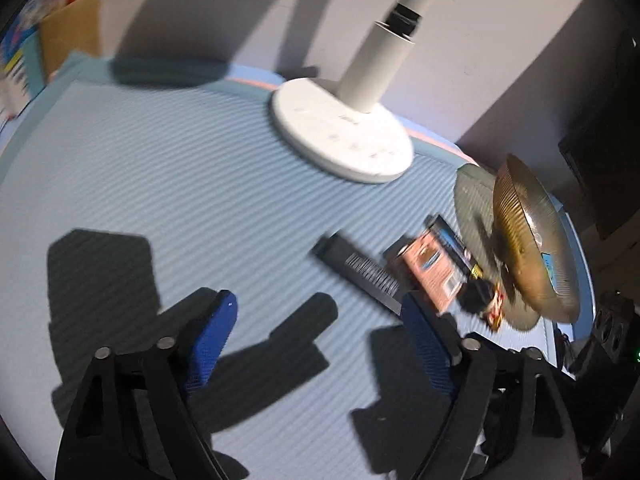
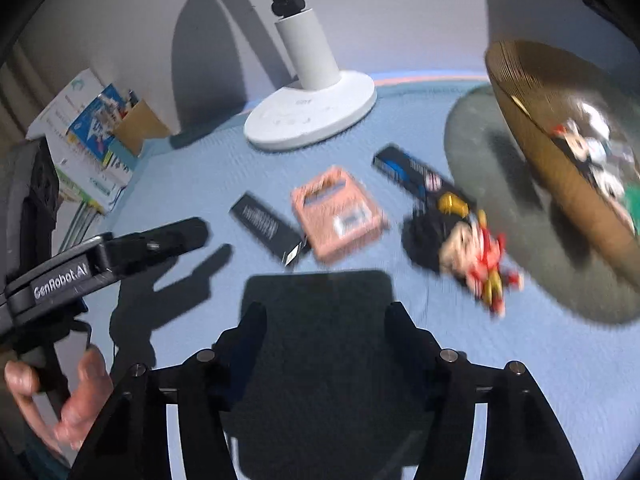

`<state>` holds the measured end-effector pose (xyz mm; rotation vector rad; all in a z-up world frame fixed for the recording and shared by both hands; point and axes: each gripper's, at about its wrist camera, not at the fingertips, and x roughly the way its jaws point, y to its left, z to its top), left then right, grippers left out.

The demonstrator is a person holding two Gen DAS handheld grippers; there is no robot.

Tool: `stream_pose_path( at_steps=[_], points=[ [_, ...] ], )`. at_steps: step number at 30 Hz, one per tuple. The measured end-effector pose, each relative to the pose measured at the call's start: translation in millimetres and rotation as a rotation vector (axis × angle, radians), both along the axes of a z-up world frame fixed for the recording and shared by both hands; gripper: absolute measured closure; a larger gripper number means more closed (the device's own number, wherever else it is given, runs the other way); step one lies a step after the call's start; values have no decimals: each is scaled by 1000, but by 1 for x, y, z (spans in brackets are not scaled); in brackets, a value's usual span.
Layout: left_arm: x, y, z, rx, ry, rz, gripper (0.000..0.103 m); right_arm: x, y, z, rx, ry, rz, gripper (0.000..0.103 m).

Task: Organize rigid objects
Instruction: 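Move back to the mat and grasp the pink box with the right tool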

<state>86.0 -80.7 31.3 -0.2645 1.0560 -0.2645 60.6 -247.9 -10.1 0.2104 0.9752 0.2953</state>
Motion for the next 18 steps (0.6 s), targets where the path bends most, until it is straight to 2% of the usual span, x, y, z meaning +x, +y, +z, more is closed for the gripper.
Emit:
stream_pose_path(
  at_steps=[1,5,8,11,15,18],
  points=[
    [7,-10,-2,18,2,0,33,7,0,-1,-10,-7,-15,42],
    [23,-25,-14,56,26,13,39,20,-6,-2,25,-30,-43,42],
    [24,-32,-15,116,-16,6,39,27,-4,0,-3,-52,-35,42],
    [28,-36,-16,163,-44,4,43,33,1,-2,-29,-67,-21,42],
    [36,-40,-18,241,-84,-12,58,41,8,-3,-84,-86,-9,44],
    [35,-40,-17,279,-116,-56,73,40,13,-3,-106,-95,23,57]
  ],
)
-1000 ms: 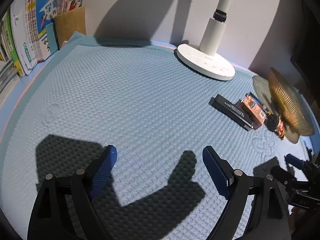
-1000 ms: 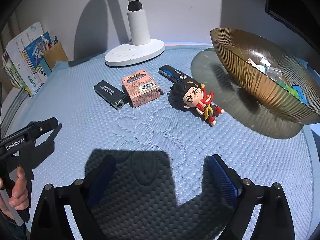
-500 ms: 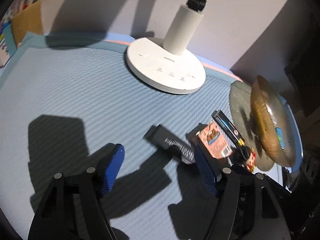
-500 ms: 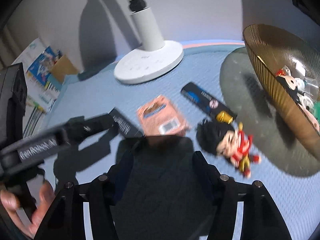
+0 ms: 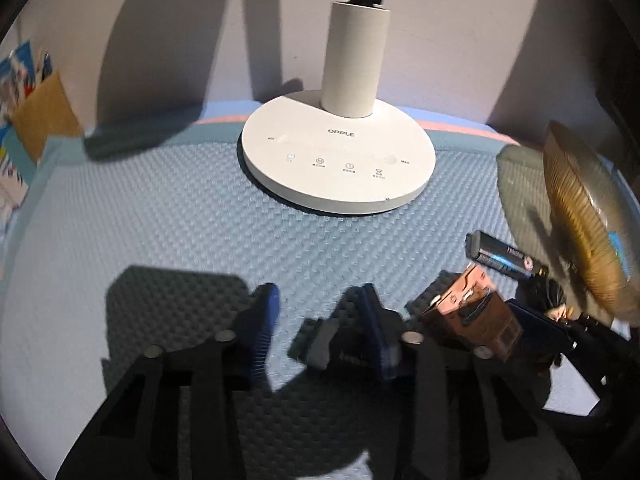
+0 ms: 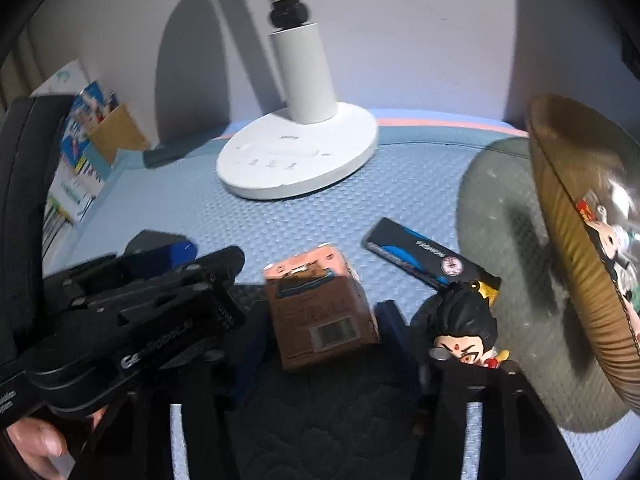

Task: Organize rigid objects
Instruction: 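Move back to the mat and grasp the pink box with the right tool, then grasp the black USB stick with the left tool while the right tool holds the pink box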

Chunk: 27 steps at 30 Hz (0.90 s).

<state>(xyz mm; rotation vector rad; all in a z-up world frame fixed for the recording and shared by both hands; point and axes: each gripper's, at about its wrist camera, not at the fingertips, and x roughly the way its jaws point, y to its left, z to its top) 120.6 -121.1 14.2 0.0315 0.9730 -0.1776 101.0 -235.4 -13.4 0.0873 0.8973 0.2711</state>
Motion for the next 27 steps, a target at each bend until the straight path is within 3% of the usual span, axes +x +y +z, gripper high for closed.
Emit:
stream_pose_path(
  at_steps=[1,4,7,12,15,17,18,21,23,24,27],
  points=[
    [-2,0,1,-1,-3,-25,82,-2,2,0,-4,-3,11,59],
    [-13,0,2,19,-10,-136,90,-13,4,1,2,2,36,60],
    [-34,-3,2,60,-26,-258,91,-34,4,1,16,13,46,61],
    [-89,-10,4,57,-52,-527,91,-78,-7,-1,35,40,25,61],
    [-116,-18,3,72,-64,-634,90,-110,-12,-3,32,40,15,61],
    [-128,-19,3,84,-67,-637,81,-129,-12,-5,-7,29,8,60],
    [-132,-17,3,77,-61,-628,69,-139,-12,-5,-23,21,4,60],
    [-147,-2,5,39,-41,-590,59,-158,-15,-6,-23,29,13,54],
    [-156,10,5,-2,-35,-559,48,-166,-17,-6,-23,24,15,40],
    [-161,18,7,-24,-30,-538,39,-169,-19,-6,-18,24,13,39],
    [-169,35,7,-57,-33,-513,35,-174,-22,-6,-6,23,9,39]
  ],
)
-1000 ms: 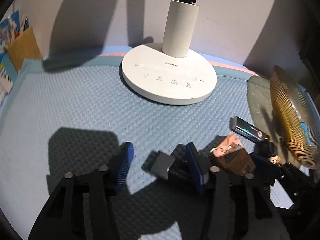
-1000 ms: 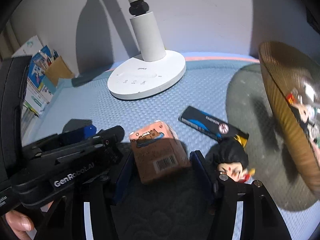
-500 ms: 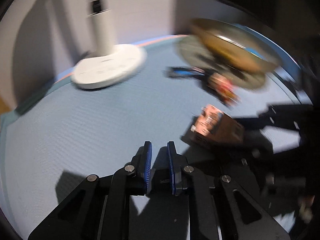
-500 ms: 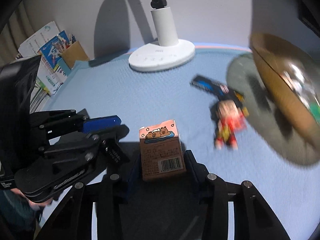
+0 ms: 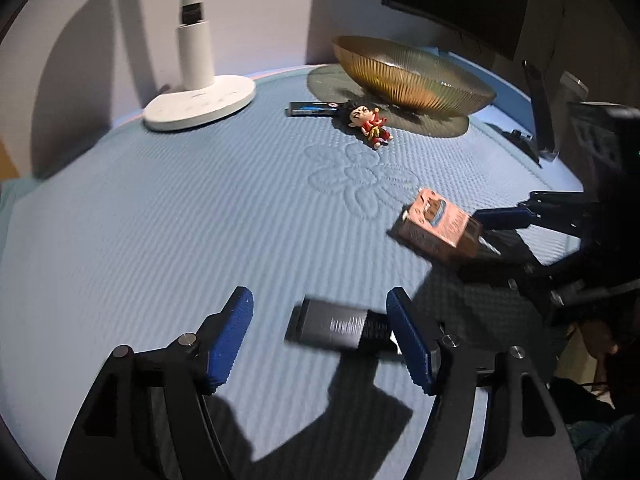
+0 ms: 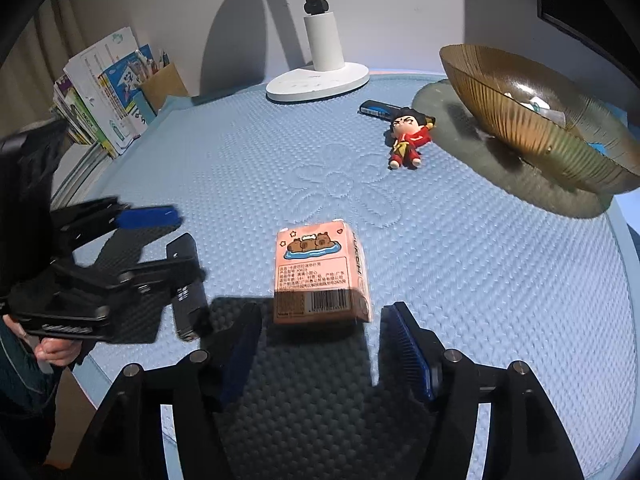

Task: Organize rigid objects
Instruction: 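Grasp the black USB stick with the left tool while the right tool holds the pink box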

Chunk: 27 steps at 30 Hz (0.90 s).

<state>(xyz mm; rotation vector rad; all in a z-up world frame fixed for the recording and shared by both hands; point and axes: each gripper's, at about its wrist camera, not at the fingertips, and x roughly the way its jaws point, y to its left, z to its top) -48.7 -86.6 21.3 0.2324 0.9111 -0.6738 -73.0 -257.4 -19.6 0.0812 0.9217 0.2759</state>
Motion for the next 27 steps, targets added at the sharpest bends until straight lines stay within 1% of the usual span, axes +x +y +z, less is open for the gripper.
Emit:
stream_pose_path(
  at_steps=[3,5,6,8,10,11,12,16,17,19,21,23,24,25,27],
  points=[
    [-6,12,1,-8,13,40,35,0,-1,1,16,0,-11,39],
    [-10,20,3,-59,63,34,35,-1,-1,2,16,-1,-12,39],
    [-13,22,5,-101,105,30,35,0,1,2,12,-1,-14,39],
    [-16,22,4,-152,153,26,35,2,3,1,8,-4,-18,39],
    [-16,11,-5,-153,219,46,35,3,3,0,21,-4,-26,39],
    [-17,7,-8,-151,221,52,35,3,2,1,32,-4,-28,39],
    [-17,0,-7,-149,184,56,34,2,1,1,38,-4,-29,39],
    [-2,-24,-7,-126,166,22,34,-3,-6,1,63,-3,-38,39],
    [1,-30,-6,-109,157,8,34,-4,-7,1,64,-4,-42,39],
    [3,-45,-7,-48,110,-16,35,-6,-8,2,66,-6,-48,39],
    [2,-51,-7,-12,84,-30,35,-6,-11,1,77,-4,-49,39],
    [0,-48,-7,-1,75,-28,36,-5,-11,1,83,-4,-49,39],
    [-4,-43,-8,7,67,-21,42,-4,-10,1,77,-5,-49,38],
    [-8,-40,-8,20,56,-17,49,-3,-8,1,68,-6,-47,36],
    [-15,-32,-8,44,39,-17,55,1,-1,1,42,-13,-38,32]
  ],
)
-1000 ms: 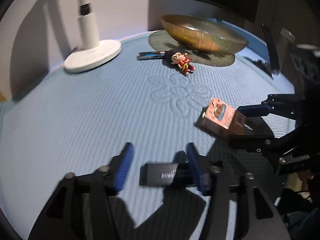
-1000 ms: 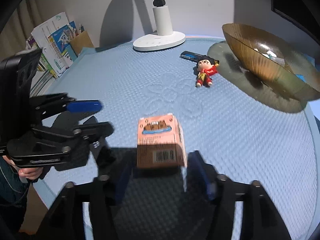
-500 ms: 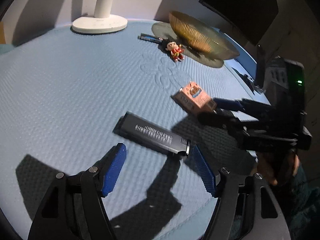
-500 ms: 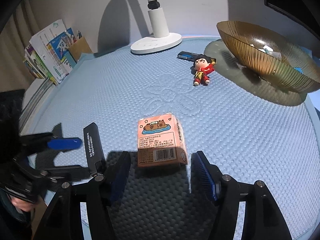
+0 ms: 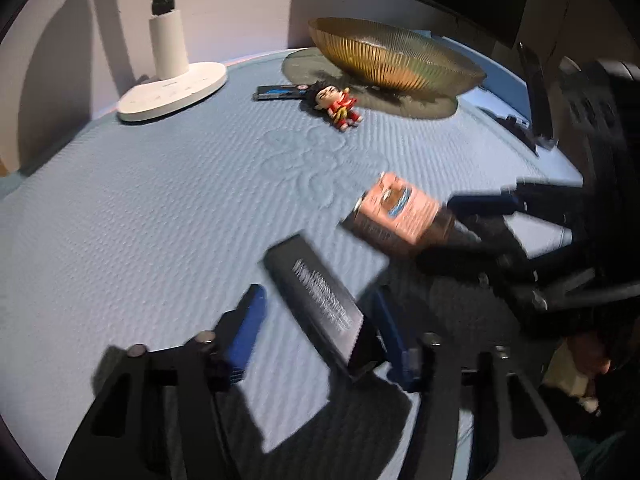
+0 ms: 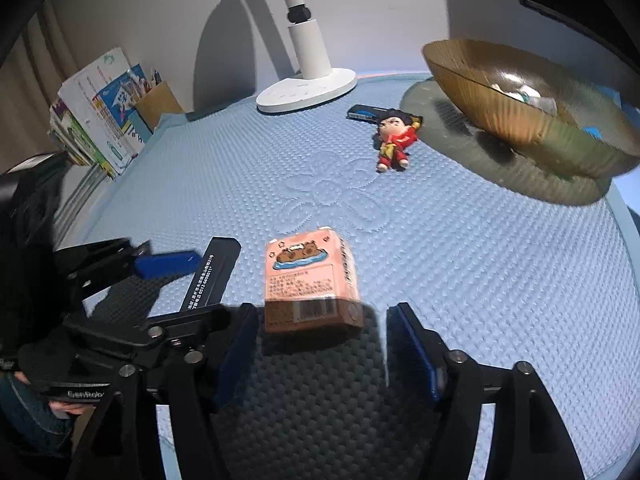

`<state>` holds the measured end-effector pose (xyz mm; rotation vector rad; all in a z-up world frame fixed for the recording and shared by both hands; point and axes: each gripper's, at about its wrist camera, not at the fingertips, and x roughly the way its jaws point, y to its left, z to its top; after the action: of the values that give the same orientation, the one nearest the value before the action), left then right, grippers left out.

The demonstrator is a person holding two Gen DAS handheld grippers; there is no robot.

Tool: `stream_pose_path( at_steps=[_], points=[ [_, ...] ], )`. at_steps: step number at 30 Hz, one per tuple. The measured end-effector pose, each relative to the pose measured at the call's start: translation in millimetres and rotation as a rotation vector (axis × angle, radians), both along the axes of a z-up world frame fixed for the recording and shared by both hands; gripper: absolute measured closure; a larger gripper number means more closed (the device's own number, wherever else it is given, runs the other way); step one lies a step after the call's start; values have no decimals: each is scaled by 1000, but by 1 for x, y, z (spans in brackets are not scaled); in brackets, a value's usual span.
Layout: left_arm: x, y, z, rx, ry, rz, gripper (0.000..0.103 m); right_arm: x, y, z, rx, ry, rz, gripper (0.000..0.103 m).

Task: Organize rigid objects
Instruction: 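Grasp the black USB stick with the left tool while the right tool holds the pink box, then carry the USB stick and pink box over the amber bowl and open both tools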

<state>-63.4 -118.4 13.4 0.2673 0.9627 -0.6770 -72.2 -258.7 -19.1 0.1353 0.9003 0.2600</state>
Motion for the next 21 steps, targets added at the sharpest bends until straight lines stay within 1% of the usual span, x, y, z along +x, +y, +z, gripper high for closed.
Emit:
stream_pose_path(
  at_steps=[2,4,7,9,10,11,12,13,14,15,17,19,21],
  points=[
    [-2,13,2,14,0,21,55,4,7,-1,-38,-7,-1,31],
    [0,22,3,23,0,47,55,9,16,-2,-101,-12,-14,31],
    [4,22,3,7,19,56,55,15,23,-4,-158,-19,-26,31],
    [4,12,1,14,18,47,55,17,27,-5,-196,-26,-33,39],
    [3,5,0,29,3,42,55,15,29,-5,-209,-35,-31,49],
    [3,0,-1,39,-9,38,57,14,30,-4,-210,-43,-20,63],
    [2,-6,-1,48,-22,31,71,12,30,-3,-210,-47,-9,63],
    [1,-11,1,56,-45,23,82,10,30,-2,-217,-49,-8,63],
    [2,-14,3,46,-35,7,82,8,28,-1,-211,-47,-7,63],
    [4,-16,8,15,-33,1,82,7,23,1,-185,-39,-9,63],
    [11,-22,24,-33,-53,0,82,7,5,13,-117,-42,-35,63],
    [21,-31,45,-82,-85,-3,82,4,-22,38,-98,-95,-95,63],
    [36,-42,70,-128,-126,-10,82,5,-53,69,-119,-159,-176,63]
  ],
)
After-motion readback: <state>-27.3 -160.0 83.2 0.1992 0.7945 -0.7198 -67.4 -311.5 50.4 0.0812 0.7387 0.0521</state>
